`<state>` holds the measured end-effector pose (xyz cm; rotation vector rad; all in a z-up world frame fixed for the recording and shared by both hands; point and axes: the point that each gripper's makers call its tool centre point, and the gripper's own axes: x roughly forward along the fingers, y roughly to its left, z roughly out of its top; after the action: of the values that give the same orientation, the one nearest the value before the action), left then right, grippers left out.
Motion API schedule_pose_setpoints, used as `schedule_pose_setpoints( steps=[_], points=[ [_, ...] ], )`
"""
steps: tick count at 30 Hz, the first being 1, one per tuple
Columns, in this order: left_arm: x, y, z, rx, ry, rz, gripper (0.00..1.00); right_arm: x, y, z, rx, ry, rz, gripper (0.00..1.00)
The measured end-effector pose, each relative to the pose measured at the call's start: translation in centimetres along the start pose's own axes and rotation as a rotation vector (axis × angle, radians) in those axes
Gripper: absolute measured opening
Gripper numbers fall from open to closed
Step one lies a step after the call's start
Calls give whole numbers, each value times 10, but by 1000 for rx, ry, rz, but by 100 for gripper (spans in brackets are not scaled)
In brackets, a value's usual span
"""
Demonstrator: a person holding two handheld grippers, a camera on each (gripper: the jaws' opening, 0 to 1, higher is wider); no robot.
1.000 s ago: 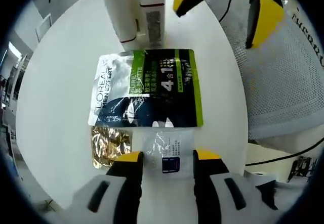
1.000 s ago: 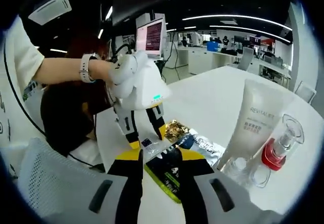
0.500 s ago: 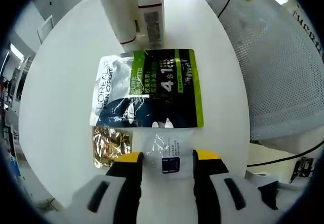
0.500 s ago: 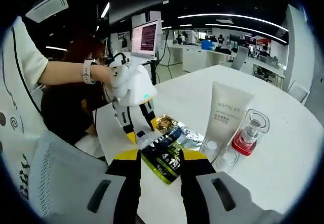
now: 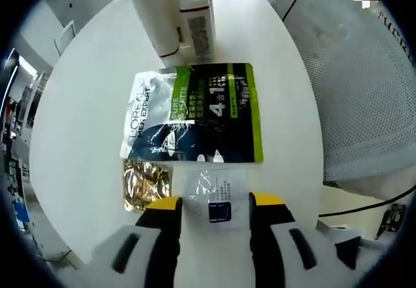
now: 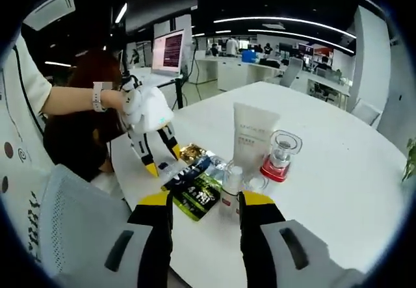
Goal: Arrange the skincare products in the storage area until every visible bottle or jar stands upright without overlapping.
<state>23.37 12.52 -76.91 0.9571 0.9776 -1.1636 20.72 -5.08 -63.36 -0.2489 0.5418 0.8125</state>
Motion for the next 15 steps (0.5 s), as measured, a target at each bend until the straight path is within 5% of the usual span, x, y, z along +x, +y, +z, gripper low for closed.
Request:
schedule_pose_setpoints(
  steps=[10,15],
  points=[
    [-12,5,6,-19,-29,38,44,-7,-11,-11,-4,37,-36,53],
    [-22,-1,21,-97,-122,22,45,-9,-13,-15,-4,52,-36,59]
  ],
)
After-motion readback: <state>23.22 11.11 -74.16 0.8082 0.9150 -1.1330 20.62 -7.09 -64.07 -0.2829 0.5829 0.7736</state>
